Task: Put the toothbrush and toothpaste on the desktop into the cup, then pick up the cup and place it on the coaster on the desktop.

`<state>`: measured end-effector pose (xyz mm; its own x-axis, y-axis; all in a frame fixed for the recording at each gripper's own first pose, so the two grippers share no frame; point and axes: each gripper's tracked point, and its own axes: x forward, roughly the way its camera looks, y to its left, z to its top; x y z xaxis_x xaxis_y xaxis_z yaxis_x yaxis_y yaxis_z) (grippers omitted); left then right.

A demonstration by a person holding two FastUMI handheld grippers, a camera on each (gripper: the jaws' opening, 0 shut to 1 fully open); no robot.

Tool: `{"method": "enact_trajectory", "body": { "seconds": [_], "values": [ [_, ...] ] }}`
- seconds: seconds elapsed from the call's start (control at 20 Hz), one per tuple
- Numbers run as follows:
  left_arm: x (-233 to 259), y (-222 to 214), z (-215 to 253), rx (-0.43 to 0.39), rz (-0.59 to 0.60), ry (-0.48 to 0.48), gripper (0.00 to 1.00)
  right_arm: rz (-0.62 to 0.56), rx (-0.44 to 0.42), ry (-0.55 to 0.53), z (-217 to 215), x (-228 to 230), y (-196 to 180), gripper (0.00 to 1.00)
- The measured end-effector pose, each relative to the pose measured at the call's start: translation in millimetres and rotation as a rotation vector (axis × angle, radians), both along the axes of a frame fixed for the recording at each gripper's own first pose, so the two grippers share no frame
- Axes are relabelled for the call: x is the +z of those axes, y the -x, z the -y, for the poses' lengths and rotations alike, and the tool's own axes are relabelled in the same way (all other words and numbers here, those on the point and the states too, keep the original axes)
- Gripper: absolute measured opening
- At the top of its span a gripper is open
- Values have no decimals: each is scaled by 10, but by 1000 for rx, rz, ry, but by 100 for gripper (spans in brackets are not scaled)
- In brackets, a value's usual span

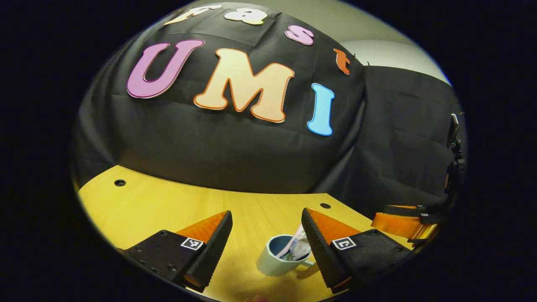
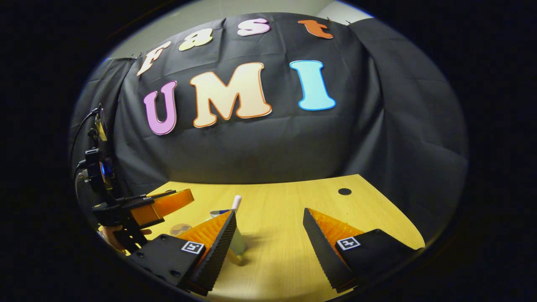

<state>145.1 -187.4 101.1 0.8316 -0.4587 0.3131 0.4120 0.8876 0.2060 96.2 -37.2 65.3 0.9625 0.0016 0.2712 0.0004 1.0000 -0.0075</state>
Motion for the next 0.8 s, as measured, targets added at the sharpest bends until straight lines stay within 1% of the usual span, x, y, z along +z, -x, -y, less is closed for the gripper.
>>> {"method": "enact_trajectory", "body": {
  "seconds": [0.15, 0.2, 0.3, 0.35, 0.45, 0.5, 0.55, 0.6, 0.7, 0.75, 0.8],
  "values": [
    [83, 84, -359, 81, -6, 9, 95, -53, 77, 41, -323, 37, -77, 98],
    [110, 122, -480, 107, -6, 15, 95, -76, 99, 55, -351, 16, -113, 98],
    [131, 161, -741, 171, -14, 32, 95, -134, 142, 89, -511, -62, -204, 98],
    [112, 185, -916, 217, -27, 44, 95, -178, 164, 120, -588, -121, -271, 98],
    [74, 230, -1187, 286, -46, 63, 95, -261, 186, 170, -651, -277, -400, 98],
    [59, 302, -1388, 336, -53, 87, 95, -360, 182, 217, -644, -490, -511, 98],
    [37, 336, -1503, 366, -56, 102, 95, -413, 174, 245, -630, -602, -575, 98],
    [14, 378, -1636, 404, -61, 121, 95, -484, 165, 279, -605, -721, -641, 95],
    [-49, 413, -1800, 452, -75, 147, 95, -561, 179, 291, -667, -869, -735, 95],
    [-83, 446, -1877, 473, -84, 157, 95, -601, 189, 289, -692, -920, -773, 99],
    [-114, 473, -1949, 492, -92, 166, 95, -644, 191, 292, -702, -993, -810, 95]
  ]
}}
